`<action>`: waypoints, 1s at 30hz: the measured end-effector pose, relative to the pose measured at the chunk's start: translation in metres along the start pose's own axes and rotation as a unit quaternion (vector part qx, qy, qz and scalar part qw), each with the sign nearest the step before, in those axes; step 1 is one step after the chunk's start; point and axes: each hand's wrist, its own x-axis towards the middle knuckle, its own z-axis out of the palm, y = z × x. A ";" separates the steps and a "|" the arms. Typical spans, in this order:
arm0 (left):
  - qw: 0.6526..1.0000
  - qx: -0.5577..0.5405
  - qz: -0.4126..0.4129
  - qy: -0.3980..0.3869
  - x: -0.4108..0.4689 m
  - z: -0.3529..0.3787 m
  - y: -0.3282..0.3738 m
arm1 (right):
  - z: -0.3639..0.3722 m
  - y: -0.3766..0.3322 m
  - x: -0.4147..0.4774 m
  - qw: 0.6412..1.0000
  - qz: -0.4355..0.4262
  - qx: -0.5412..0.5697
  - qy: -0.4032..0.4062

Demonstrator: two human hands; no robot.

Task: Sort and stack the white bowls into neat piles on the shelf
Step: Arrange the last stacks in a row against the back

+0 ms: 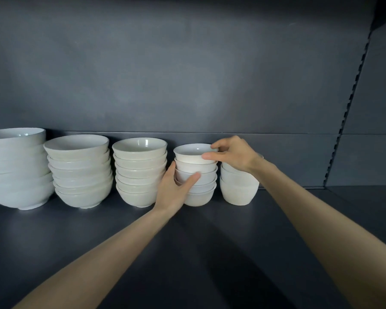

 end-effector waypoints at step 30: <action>0.978 0.196 0.079 -0.004 -0.034 -0.019 0.038 | -0.041 -0.001 -0.037 0.994 -0.015 -0.103 0.019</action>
